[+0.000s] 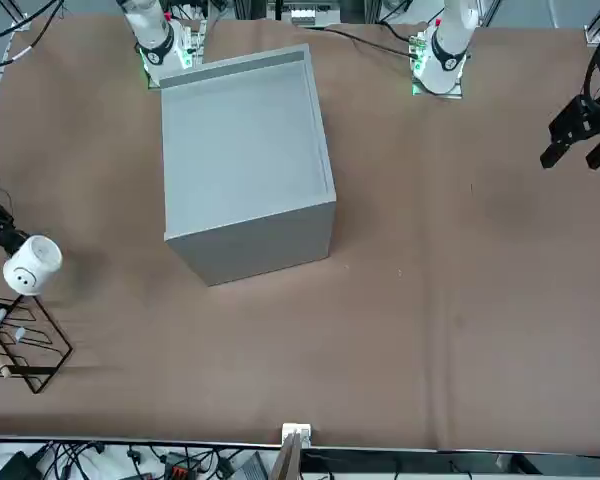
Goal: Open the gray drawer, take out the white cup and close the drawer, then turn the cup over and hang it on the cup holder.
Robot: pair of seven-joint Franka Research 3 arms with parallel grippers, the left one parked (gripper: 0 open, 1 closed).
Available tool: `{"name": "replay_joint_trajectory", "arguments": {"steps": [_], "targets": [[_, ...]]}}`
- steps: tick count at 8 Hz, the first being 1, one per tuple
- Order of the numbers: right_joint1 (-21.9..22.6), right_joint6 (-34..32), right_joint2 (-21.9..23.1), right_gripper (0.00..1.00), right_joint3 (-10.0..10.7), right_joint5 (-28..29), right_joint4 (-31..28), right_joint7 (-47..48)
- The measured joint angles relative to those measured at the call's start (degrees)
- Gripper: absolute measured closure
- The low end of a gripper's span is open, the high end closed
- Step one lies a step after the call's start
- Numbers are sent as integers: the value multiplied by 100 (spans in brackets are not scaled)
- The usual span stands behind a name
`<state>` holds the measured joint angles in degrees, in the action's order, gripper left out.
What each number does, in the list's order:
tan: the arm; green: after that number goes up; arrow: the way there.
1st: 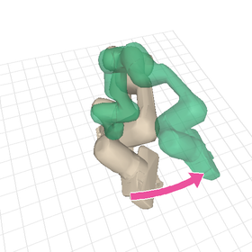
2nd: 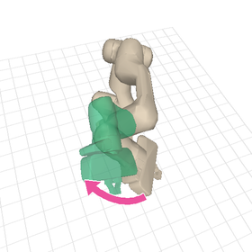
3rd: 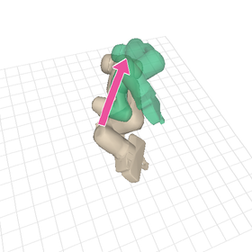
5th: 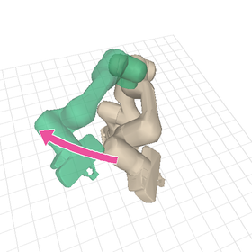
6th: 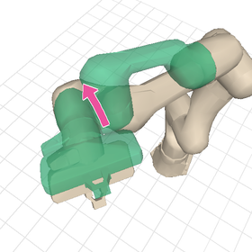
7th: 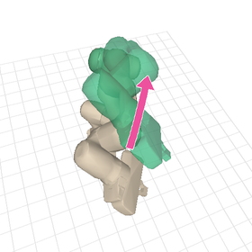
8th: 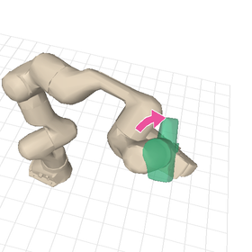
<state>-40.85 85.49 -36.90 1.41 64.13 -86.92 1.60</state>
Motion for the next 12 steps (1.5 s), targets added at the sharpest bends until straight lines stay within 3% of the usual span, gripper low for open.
{"name": "replay_joint_trajectory", "arguments": {"steps": [3, 5, 9, 12], "targets": [[-232, -66, -270, 81, 38, 374, 0, 523], [-359, -140, -482, 81, 41, 758, 39, 1354], [-438, -775, -1220, 81, 40, 1709, 1063, 2768], [-608, -890, -1602, 81, 40, 1950, 1187, 3197]]}}
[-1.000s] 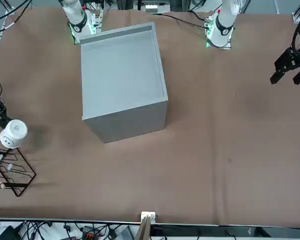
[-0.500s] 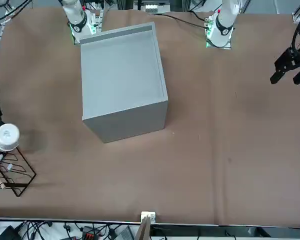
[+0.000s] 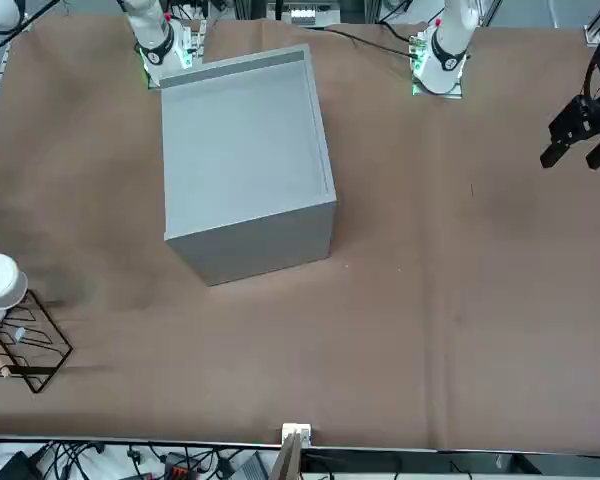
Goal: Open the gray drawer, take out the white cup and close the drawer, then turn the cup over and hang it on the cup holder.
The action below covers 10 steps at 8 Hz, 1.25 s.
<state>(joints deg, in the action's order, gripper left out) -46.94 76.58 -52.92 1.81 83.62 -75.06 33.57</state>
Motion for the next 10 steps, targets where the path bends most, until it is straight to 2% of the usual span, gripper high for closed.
{"name": "replay_joint_trajectory", "arguments": {"steps": [4, 6, 10], "targets": [[-41, 228, -30, 81, -6, 169, 146, 1230], [-40, 507, -31, 81, -12, 513, 181, 1652], [-46, 524, -119, 81, -13, 790, 198, 1339]]}}
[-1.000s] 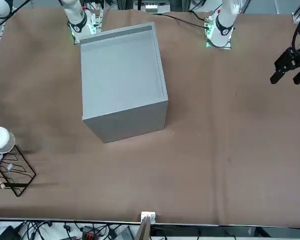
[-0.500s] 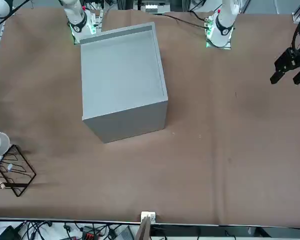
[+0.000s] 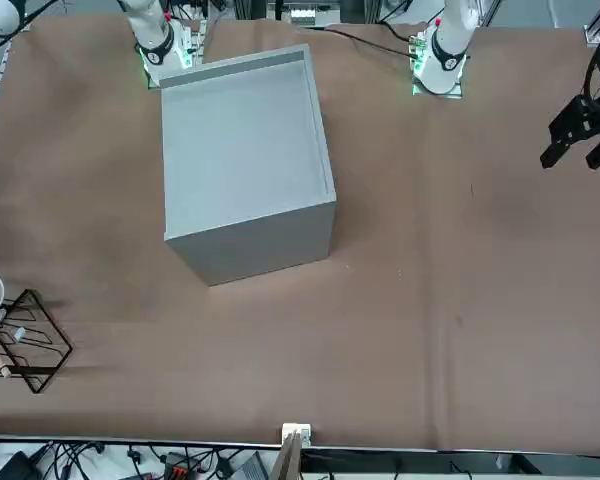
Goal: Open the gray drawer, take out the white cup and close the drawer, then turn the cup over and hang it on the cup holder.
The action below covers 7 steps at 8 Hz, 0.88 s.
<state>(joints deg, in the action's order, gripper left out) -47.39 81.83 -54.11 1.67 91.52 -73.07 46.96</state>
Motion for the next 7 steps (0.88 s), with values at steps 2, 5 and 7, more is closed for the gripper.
{"name": "replay_joint_trajectory", "arguments": {"steps": [2, 5, 7], "targets": [[1, -21, -179, 81, -16, 175, -42, -184], [21, -411, -367, 81, -101, 489, -78, -437], [21, -633, -656, 81, -110, 681, -110, -713]]}}
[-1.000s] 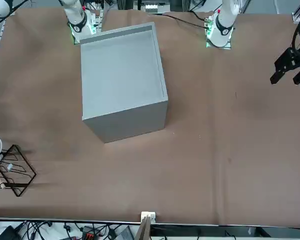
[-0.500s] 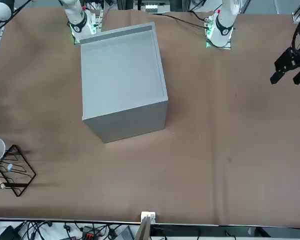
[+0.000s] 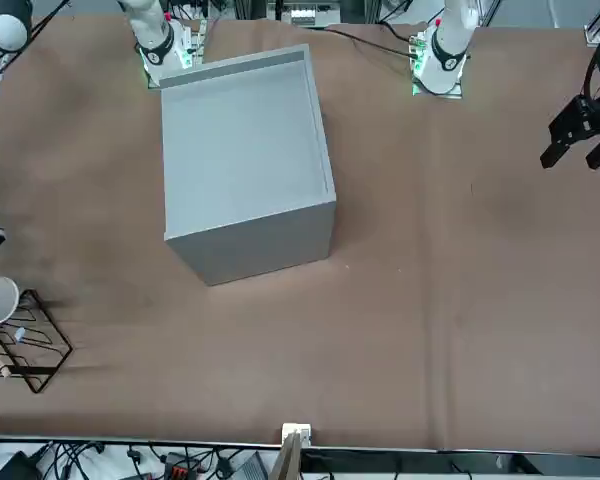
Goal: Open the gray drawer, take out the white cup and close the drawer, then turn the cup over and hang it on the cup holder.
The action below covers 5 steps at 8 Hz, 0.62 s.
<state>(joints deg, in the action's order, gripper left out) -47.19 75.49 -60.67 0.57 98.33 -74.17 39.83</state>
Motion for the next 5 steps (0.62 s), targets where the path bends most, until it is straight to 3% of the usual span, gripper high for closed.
{"name": "replay_joint_trajectory", "arguments": {"steps": [5], "targets": [[12, 182, -41, 81, -58, 53, 70, -11]]}}
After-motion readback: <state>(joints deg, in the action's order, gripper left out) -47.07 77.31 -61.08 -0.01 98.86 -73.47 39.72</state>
